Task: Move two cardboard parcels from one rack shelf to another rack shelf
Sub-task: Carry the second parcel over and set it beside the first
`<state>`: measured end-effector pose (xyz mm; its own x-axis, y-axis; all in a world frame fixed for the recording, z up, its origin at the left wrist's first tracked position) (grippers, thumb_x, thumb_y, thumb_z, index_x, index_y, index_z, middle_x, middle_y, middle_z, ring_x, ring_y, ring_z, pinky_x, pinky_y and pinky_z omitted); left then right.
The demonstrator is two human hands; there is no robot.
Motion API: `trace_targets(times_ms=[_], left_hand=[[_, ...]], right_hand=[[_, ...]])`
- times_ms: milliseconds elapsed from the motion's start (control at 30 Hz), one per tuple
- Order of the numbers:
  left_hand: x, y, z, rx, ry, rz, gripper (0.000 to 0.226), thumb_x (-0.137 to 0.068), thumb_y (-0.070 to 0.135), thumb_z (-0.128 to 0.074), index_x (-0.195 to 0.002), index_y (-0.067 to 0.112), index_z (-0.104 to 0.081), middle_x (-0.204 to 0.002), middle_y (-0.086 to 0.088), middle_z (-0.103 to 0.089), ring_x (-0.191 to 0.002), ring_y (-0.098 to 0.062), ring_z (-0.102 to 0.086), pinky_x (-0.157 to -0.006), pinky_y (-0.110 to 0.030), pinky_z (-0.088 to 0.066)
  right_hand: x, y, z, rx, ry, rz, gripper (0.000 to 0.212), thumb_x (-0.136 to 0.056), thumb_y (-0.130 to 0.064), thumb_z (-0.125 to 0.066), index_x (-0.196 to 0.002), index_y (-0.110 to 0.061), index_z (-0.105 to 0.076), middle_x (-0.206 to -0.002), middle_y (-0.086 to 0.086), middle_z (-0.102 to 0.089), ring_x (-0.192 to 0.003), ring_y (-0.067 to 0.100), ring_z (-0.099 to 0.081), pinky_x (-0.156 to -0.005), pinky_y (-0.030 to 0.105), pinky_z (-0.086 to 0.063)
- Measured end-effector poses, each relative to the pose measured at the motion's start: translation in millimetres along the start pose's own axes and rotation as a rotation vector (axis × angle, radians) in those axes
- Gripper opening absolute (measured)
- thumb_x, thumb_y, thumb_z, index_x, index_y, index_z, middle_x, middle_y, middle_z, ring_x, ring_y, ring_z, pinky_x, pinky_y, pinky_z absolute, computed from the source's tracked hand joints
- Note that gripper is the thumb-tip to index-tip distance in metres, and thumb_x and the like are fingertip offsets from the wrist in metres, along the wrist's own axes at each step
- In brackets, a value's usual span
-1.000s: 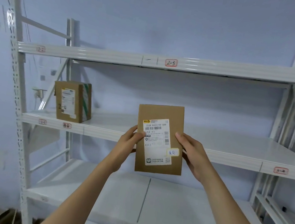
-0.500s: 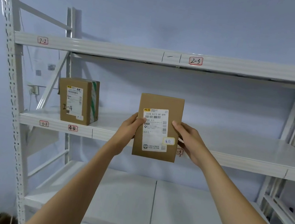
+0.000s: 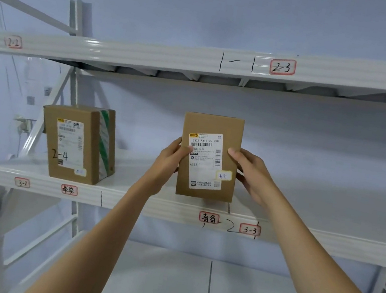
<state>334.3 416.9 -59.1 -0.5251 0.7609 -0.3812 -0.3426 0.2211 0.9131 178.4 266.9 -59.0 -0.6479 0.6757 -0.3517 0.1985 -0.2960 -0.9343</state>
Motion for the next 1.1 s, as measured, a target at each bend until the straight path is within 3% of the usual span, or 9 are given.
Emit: trace_targets(times_ms=[233, 400, 667, 833, 900, 1033, 1100], left_hand=[[-18, -21, 7, -0.013, -0.006, -0.067, 0.032, -0.105, 0.029, -0.046, -0.136, 0.03, -0.055, -0.117, 0.018, -0.071, -0.095, 0.002, -0.072, -0.069, -0.015, -0.056], [-13, -36, 5, 0.007, -0.04, -0.105, 0.035, -0.105, 0.025, -0.048, -0.14, 0.028, -0.055, -0.122, 0.02, -0.07, -0.098, 0.01, -0.069, -0.07, -0.01, -0.056], [-12, -51, 3, 0.033, -0.036, -0.088, 0.037, -0.104, 0.027, -0.049, -0.141, 0.028, -0.056, -0.122, 0.018, -0.073, -0.105, 0.006, -0.069, -0.079, -0.015, -0.055], [-12, -55, 3, 0.042, -0.056, -0.069, 0.039, -0.105, 0.029, -0.049, -0.143, 0.028, -0.054, -0.129, 0.012, -0.07, -0.105, 0.006, -0.069, -0.075, -0.011, -0.055], [-9, -54, 4, 0.04, -0.067, -0.058, 0.041, -0.104, 0.031, -0.05, -0.145, 0.03, -0.052, -0.132, 0.011, -0.068, -0.108, 0.004, -0.068, -0.078, -0.013, -0.055], [-1, -56, 12, -0.015, -0.039, -0.026, 0.053, -0.095, 0.046, -0.056, -0.146, 0.038, -0.049, -0.136, 0.011, -0.066, -0.123, -0.006, -0.062, -0.106, -0.036, -0.047], [10, -56, 18, -0.07, -0.013, 0.009, 0.068, -0.087, 0.059, -0.056, -0.151, 0.04, -0.043, -0.148, 0.008, -0.056, -0.132, -0.013, -0.055, -0.114, -0.043, -0.041]], right_hand=[[-13, 18, 0, 0.033, 0.03, 0.071, 0.024, -0.095, -0.036, -0.068, -0.118, -0.03, -0.071, -0.117, -0.009, -0.078, -0.11, 0.011, -0.073, -0.107, 0.037, -0.051], [-2, 26, 5, 0.037, 0.054, 0.102, 0.031, -0.082, -0.046, -0.074, -0.112, -0.036, -0.073, -0.117, -0.012, -0.078, -0.108, 0.011, -0.074, -0.11, 0.043, -0.048], [2, 38, 2, 0.024, 0.046, 0.071, 0.048, -0.085, -0.047, -0.073, -0.13, -0.03, -0.067, -0.123, -0.009, -0.076, -0.113, 0.014, -0.073, -0.109, 0.044, -0.05], [6, 38, -1, 0.007, 0.03, 0.052, 0.031, -0.094, -0.039, -0.068, -0.125, -0.035, -0.068, -0.122, -0.01, -0.076, -0.111, 0.011, -0.073, -0.108, 0.04, -0.05], [10, 34, -4, 0.026, 0.012, 0.052, 0.045, -0.09, -0.049, -0.069, -0.132, -0.033, -0.065, -0.127, -0.011, -0.074, -0.115, 0.011, -0.071, -0.109, 0.041, -0.049], [22, 26, -4, 0.056, 0.058, 0.066, 0.109, -0.064, -0.078, -0.074, -0.156, -0.031, -0.039, -0.154, -0.012, -0.051, -0.139, 0.012, -0.052, -0.118, 0.044, -0.038], [39, 15, -8, 0.113, 0.095, 0.084, 0.098, -0.08, -0.066, -0.07, -0.161, -0.027, -0.03, -0.163, -0.009, -0.039, -0.146, 0.013, -0.042, -0.119, 0.037, -0.033]])
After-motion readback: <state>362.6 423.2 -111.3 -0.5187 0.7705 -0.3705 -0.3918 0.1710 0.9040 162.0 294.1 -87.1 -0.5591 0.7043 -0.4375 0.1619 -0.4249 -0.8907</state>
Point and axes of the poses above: each hand's wrist, its own x-axis away from the middle knuckle, its own z-axis out of the back of the hand, y = z × x, the point moved 2 cm from there along -x, towards the middle knuckle
